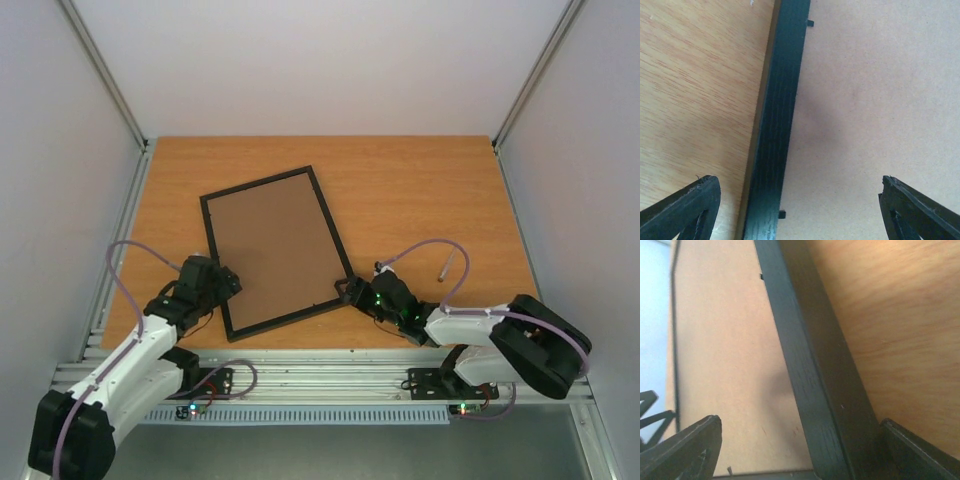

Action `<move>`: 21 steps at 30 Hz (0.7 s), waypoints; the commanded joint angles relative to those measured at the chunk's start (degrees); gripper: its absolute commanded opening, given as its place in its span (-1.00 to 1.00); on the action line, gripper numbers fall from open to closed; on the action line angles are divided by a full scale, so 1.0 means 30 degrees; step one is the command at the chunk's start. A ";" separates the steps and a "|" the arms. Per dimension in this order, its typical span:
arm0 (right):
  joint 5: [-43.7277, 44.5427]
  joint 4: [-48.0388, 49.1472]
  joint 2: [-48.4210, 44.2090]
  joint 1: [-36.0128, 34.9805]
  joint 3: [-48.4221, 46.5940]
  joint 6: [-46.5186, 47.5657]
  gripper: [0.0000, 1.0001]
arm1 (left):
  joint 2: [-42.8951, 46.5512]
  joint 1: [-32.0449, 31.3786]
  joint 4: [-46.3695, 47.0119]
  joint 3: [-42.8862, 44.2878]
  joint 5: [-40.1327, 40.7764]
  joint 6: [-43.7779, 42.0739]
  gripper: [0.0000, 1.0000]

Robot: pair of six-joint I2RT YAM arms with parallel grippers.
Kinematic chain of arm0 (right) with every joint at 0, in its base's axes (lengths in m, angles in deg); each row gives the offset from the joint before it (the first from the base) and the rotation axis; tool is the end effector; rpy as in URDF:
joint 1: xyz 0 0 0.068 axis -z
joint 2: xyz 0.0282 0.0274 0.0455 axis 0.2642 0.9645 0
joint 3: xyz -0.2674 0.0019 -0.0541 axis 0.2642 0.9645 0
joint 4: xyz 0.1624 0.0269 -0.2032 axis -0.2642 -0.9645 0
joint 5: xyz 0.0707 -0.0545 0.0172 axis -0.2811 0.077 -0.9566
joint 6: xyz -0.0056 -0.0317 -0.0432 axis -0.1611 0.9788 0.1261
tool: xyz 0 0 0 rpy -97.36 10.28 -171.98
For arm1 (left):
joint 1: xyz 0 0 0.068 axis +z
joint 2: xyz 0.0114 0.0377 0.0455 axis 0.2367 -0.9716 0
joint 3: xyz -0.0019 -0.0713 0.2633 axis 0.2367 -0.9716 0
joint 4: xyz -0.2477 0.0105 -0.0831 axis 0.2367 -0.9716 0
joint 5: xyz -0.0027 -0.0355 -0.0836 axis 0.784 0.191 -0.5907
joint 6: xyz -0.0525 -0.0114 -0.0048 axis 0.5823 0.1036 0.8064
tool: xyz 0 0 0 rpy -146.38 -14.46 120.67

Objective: Take the photo out of the frame
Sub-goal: Turn over the photo frame at the center of the board.

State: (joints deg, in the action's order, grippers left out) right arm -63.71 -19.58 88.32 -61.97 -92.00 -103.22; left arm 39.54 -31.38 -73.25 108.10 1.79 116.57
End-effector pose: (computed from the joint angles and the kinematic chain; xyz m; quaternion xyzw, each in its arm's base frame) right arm 0.1462 0.1544 0.1177 -0.0563 0.8764 0.3213 0.3543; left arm 0.1449 -0.0435 0.1613 -0.2627 0.9072 -0.1518 0.2913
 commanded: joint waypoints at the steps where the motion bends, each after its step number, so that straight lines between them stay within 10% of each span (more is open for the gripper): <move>1: 0.0868 -0.8082 -0.1545 -0.0093 -0.1063 0.1497 0.75 | 0.0326 0.0075 -0.0461 0.0400 0.0744 -0.0451 0.76; 21: -0.1828 -1.9107 -0.1583 0.2700 -0.9921 1.2545 0.97 | -0.1525 0.0232 -0.0881 0.1799 0.1254 -0.1780 0.81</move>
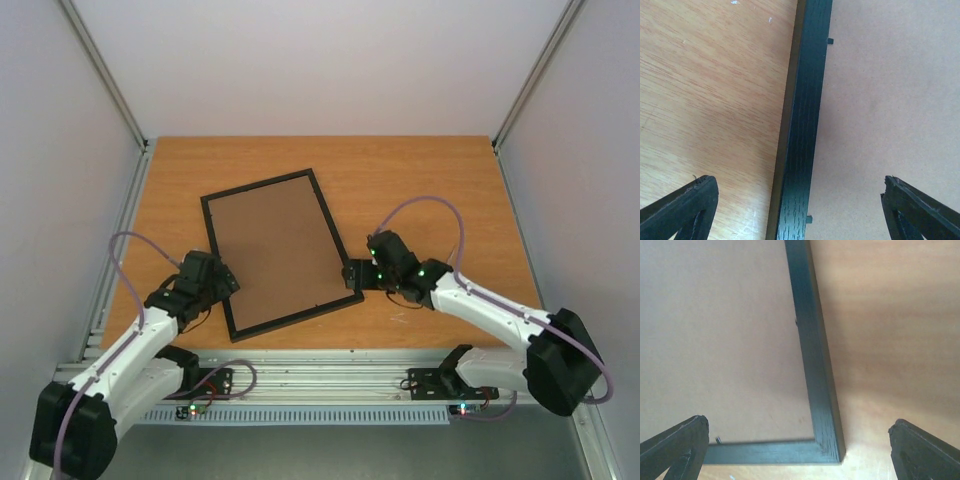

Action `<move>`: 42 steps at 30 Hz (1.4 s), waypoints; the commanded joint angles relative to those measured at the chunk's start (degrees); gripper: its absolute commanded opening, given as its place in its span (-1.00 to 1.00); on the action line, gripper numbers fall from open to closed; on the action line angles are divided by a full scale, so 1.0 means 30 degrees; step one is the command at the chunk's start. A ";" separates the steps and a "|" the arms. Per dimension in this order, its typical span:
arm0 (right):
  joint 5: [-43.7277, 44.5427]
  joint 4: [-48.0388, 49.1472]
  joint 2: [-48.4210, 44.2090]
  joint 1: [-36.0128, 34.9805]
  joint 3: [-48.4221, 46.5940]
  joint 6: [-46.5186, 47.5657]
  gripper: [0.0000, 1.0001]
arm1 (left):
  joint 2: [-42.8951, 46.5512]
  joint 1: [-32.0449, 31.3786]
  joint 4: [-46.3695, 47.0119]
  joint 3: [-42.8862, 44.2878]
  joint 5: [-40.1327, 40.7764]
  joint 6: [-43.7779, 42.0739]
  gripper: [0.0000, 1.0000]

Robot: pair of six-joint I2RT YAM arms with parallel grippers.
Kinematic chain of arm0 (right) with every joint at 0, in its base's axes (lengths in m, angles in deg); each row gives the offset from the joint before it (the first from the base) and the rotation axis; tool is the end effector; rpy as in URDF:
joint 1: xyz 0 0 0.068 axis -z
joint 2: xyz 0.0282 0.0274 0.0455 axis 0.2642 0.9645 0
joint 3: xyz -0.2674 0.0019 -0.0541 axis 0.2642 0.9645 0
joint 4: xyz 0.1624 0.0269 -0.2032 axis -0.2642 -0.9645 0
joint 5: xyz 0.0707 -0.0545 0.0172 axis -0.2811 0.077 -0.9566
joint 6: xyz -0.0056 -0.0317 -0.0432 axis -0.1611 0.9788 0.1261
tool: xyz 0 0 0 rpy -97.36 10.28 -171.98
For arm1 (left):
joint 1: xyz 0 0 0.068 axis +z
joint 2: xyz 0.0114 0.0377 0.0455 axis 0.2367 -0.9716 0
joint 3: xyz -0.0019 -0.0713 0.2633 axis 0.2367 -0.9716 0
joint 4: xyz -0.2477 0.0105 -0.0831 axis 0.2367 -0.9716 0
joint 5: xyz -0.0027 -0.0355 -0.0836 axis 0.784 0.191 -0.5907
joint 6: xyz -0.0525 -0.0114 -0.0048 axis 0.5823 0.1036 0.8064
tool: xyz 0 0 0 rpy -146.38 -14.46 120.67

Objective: Take the photo out of the frame
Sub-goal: Turn over the photo frame at the center of the board, then move the photo frame to the center of the board.

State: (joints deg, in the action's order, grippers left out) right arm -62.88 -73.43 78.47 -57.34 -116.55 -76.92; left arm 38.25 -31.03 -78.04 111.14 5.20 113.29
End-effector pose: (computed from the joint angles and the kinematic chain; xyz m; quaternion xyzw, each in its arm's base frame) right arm 0.1680 0.1502 0.2015 -0.2359 0.9164 0.1375 0.2926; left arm 0.1470 -0.0410 0.1695 -0.2490 0.9184 -0.1047 0.2890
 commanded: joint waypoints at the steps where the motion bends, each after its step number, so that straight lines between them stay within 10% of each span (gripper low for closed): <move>1: -0.2506 -0.1046 0.2341 0.1289 -0.2237 0.3897 0.97 | -0.1516 0.0103 0.0857 0.0935 -0.0034 -0.0785 0.81; 16: -0.6768 0.0682 0.8126 0.2223 -0.4349 0.5423 0.94 | -0.6415 0.0158 0.2149 0.2735 -0.1189 -0.2435 0.84; 36: -0.8705 -0.0529 0.3787 0.1454 -0.0010 0.3029 0.82 | -1.1211 -0.3036 0.5488 0.4668 -0.4825 -0.3382 0.83; 42: -0.4858 -0.3455 0.1814 0.1539 -0.0610 0.3228 0.84 | -1.0745 -0.3129 0.5333 0.4616 -0.4785 -0.2648 0.86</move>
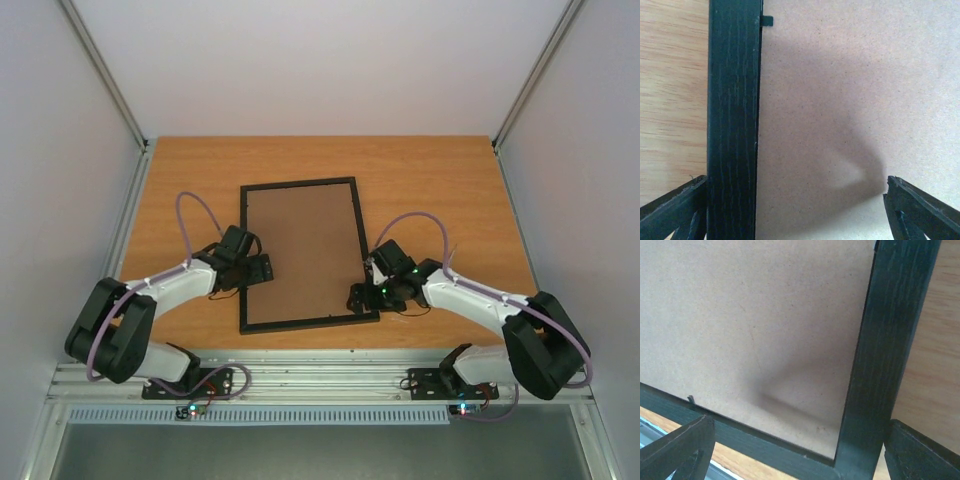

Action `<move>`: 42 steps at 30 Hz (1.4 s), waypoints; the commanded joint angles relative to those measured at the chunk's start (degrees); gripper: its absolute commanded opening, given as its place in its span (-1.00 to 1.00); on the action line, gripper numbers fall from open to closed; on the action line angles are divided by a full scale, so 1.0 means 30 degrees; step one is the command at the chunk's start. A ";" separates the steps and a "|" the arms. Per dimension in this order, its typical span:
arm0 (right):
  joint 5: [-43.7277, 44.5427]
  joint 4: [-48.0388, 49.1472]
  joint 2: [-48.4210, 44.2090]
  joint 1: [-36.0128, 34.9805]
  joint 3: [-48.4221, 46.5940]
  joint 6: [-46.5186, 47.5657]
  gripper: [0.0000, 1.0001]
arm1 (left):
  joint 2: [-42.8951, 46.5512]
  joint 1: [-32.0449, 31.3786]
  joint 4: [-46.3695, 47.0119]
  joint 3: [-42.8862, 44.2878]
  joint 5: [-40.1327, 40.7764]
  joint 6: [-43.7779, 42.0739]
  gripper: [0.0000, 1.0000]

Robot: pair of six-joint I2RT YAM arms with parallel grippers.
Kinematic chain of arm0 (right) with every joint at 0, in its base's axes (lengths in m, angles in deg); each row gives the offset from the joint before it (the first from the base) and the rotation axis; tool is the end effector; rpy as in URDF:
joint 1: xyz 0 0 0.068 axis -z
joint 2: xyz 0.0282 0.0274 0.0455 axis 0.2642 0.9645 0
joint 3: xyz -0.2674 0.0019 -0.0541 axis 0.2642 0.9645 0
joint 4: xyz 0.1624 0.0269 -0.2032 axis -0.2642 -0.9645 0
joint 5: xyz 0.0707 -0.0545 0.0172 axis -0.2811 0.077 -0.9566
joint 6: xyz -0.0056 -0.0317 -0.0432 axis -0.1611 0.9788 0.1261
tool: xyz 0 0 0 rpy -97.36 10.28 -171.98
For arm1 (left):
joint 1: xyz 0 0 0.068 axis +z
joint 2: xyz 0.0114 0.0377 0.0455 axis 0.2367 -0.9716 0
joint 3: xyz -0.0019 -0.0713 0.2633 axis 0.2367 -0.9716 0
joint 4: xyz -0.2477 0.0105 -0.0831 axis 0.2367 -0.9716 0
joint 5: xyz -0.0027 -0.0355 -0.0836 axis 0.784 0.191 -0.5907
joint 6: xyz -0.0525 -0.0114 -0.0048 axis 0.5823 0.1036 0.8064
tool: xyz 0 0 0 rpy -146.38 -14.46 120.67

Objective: Take the photo out of the frame
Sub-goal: Move the photo frame to the center of the board.

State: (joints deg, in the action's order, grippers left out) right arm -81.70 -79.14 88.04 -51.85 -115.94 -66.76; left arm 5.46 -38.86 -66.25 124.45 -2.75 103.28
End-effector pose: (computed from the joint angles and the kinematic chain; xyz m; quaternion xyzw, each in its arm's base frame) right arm 0.1740 0.1422 0.1601 -0.3115 0.9198 0.2020 0.1269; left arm 0.2202 -0.1037 0.1472 -0.0849 0.9677 -0.1241 0.2023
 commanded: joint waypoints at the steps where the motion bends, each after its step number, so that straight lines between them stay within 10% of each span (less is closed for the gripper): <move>1: 0.1954 -0.2113 -0.1781 -0.0217 -0.1168 0.0011 0.85 | 0.0458 -0.0455 0.1177 0.0217 -0.1846 0.0706 0.87; 23: 0.7124 -0.3875 0.0921 1.0181 -0.4655 0.0857 0.96 | 0.5466 0.3762 -0.1260 0.0133 -0.2934 0.0563 0.99; 42: 0.6379 -0.2374 0.5181 1.3377 -0.4804 -0.0163 0.07 | 0.4542 0.3759 -0.0932 0.0953 -0.4942 0.0062 0.99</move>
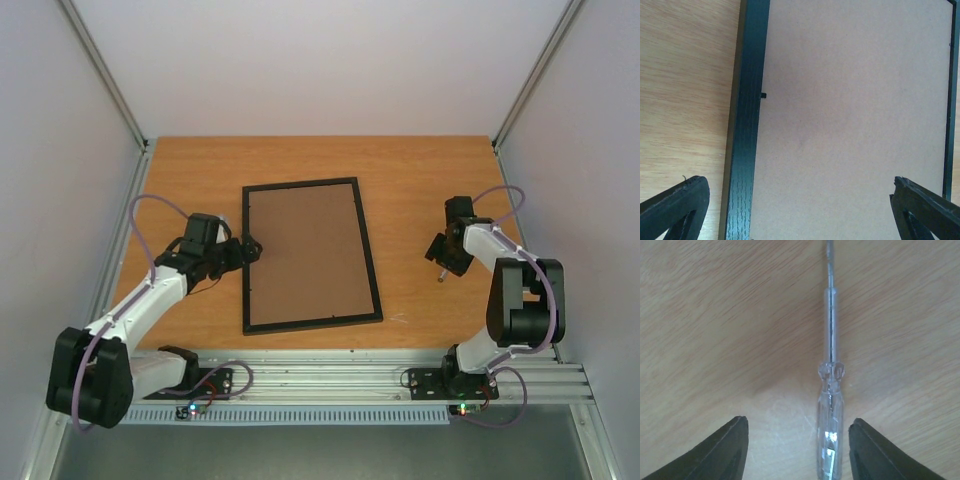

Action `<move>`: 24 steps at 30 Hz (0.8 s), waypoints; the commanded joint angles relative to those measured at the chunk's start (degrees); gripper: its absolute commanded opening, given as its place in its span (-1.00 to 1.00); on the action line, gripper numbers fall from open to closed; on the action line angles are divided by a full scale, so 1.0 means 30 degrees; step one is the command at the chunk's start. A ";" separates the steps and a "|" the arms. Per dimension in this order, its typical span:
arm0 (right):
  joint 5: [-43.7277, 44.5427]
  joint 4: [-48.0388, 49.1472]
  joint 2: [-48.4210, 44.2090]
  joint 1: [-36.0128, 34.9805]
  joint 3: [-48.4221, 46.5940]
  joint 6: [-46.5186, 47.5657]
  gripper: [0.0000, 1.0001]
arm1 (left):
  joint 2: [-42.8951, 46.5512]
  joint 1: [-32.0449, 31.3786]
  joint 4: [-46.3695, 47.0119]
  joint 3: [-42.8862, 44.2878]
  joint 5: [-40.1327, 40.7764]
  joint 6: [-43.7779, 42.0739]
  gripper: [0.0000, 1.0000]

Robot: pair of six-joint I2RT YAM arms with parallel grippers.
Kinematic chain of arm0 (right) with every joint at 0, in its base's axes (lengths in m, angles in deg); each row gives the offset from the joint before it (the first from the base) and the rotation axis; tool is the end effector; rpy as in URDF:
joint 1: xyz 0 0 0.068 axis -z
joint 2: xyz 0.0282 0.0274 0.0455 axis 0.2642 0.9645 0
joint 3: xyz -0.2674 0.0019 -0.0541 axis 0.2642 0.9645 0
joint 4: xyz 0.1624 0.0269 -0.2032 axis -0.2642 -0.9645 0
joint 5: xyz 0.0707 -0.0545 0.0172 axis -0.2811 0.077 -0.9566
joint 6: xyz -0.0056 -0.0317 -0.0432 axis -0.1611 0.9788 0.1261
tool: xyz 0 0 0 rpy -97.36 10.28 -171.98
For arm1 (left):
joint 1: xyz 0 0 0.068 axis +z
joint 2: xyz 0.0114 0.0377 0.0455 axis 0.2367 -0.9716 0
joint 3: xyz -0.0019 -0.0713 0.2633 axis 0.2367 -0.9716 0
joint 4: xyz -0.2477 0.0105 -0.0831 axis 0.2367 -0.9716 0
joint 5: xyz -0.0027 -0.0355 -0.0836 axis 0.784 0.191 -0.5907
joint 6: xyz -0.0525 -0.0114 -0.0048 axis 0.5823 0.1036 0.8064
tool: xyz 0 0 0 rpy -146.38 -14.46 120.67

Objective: Take the photo out of the frame
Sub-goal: Move the photo frame to the center of the board, then pick up the screwdriver from the center of the board.

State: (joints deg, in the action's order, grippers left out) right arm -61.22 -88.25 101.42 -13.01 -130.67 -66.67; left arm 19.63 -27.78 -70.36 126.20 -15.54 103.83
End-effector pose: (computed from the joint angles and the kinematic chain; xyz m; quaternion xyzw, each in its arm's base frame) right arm 0.2742 -0.0129 0.1670 0.0440 0.9911 -0.0271 0.1223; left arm 0.2176 -0.0630 0.2061 -0.1384 0.9260 -0.2407 0.2560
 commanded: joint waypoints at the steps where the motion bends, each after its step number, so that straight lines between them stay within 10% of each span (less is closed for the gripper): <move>1: -0.0550 0.0830 0.0960 0.0465 0.0168 -0.0238 0.00 | -0.0232 0.0067 0.0482 0.0408 -0.0788 0.0017 0.99; 24: -0.1518 0.0897 0.0371 -0.0465 0.0436 0.0446 -0.80 | -0.1457 -0.0135 0.1639 0.2138 -0.3837 0.1393 0.99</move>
State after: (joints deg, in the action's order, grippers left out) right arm -63.95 -84.88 104.76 -12.14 -129.77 -66.63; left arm 15.41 -27.82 -68.83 129.74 -25.48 107.17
